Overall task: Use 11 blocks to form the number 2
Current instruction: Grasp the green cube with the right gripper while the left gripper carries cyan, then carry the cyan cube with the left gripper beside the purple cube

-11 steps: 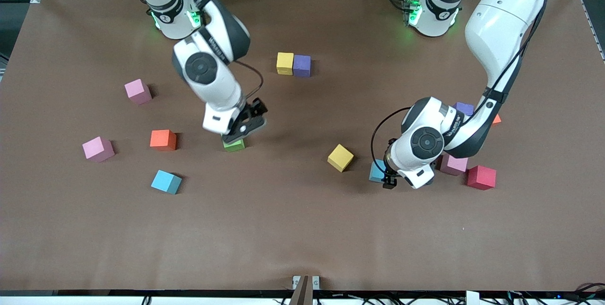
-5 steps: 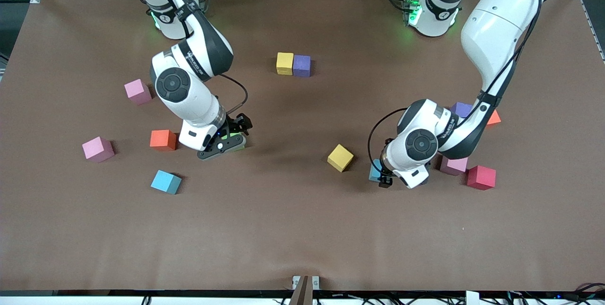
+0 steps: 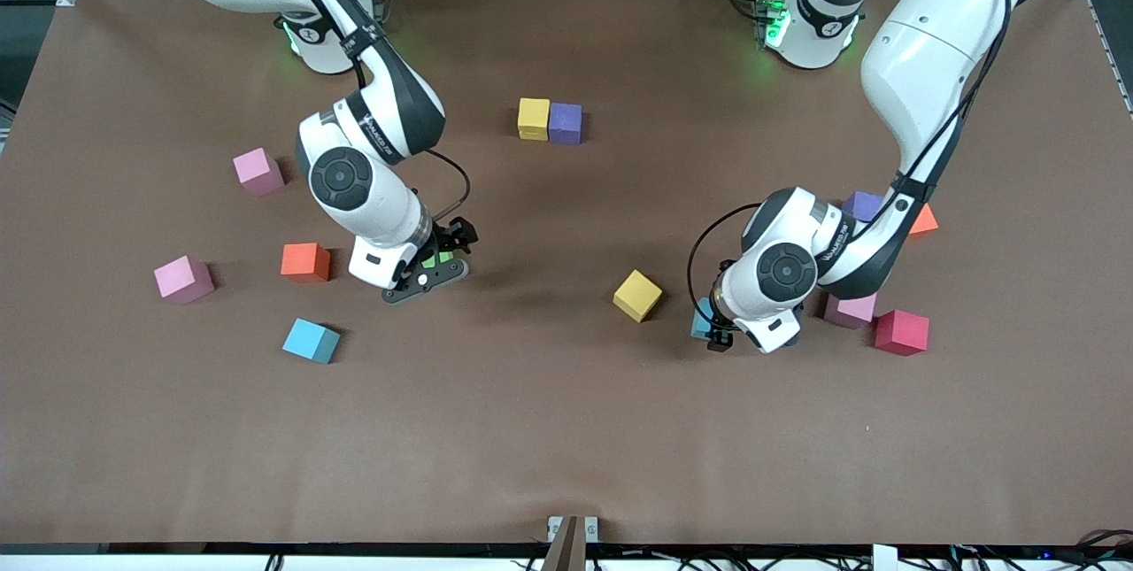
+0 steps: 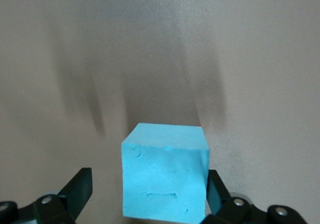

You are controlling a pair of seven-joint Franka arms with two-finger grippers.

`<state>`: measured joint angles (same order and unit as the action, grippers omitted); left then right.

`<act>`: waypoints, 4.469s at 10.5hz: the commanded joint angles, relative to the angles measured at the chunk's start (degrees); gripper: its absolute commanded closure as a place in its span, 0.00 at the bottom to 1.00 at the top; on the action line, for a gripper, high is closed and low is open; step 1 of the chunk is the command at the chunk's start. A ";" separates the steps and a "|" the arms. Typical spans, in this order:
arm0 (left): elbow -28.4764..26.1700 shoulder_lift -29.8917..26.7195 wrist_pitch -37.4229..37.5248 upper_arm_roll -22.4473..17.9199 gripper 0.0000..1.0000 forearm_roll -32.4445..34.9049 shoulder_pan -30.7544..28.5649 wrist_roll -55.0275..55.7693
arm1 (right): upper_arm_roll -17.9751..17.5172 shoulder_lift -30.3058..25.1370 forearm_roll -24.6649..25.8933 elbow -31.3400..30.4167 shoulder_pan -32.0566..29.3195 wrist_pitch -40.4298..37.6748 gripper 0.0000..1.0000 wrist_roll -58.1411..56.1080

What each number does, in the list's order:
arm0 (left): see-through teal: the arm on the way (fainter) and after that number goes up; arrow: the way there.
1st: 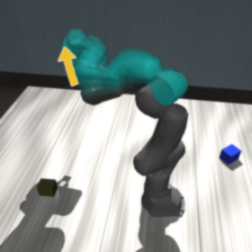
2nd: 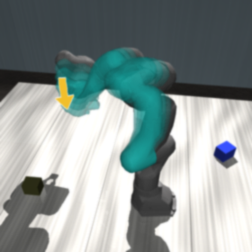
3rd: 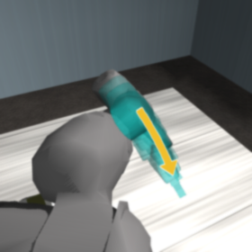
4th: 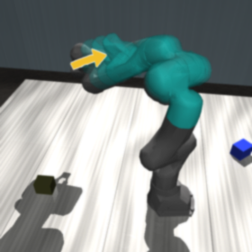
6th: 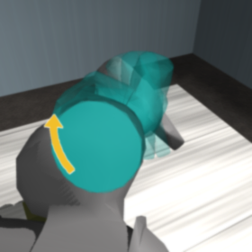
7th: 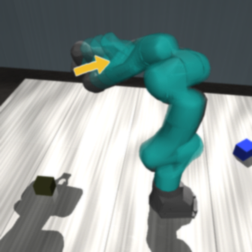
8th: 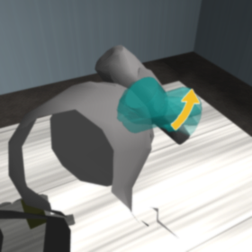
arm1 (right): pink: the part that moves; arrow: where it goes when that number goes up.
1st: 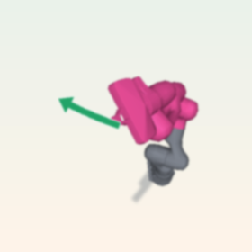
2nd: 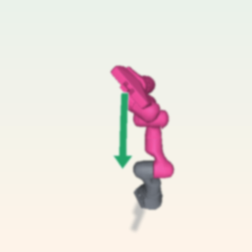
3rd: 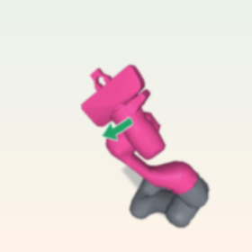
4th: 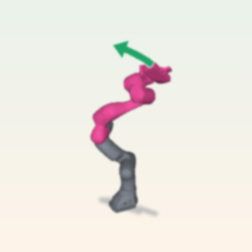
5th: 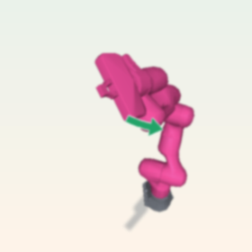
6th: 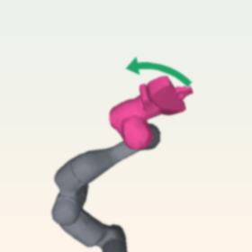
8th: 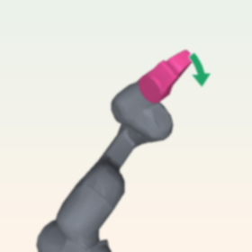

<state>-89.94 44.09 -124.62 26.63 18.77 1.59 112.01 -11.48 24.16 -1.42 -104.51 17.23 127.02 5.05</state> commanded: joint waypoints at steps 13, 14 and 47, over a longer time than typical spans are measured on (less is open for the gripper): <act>0.21 0.83 -1.15 0.09 0.88 1.27 -0.53 0.58 | -1.17 -0.69 2.56 2.47 0.08 -4.76 0.00 0.14; -0.31 0.21 0.33 0.53 0.88 1.09 -0.79 1.10 | -1.09 -0.69 2.56 2.56 -0.09 -4.67 0.00 0.14; -43.83 -16.41 -21.71 30.33 0.83 -7.26 -1.76 46.28 | -0.65 7.21 3.17 -6.23 -3.52 10.00 0.00 -0.04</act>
<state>-133.72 27.48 -145.42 56.82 11.99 -0.51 155.55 -11.42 30.65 0.48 -110.78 14.64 136.05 4.55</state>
